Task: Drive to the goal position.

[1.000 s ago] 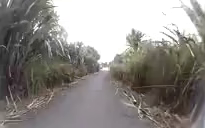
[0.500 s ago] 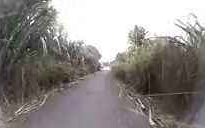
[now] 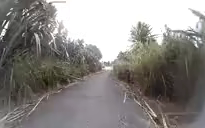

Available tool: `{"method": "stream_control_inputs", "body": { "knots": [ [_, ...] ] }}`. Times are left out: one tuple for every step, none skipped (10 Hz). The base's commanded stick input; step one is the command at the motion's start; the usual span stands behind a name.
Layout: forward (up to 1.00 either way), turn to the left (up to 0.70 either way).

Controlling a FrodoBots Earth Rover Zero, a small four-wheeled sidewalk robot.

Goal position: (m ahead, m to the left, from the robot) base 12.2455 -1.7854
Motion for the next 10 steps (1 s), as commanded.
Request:
{"method": "stream_control_inputs", "body": {
  "knots": [
    [0.70,0.00],
    [0.70,0.00],
    [0.70,0.00],
    [0.70,0.00],
    [0.70,0.00],
    [0.70,0.00],
    [0.70,0.00],
    [0.70,0.00],
    [0.70,0.00],
    [0.70,0.00]
  ]
}}
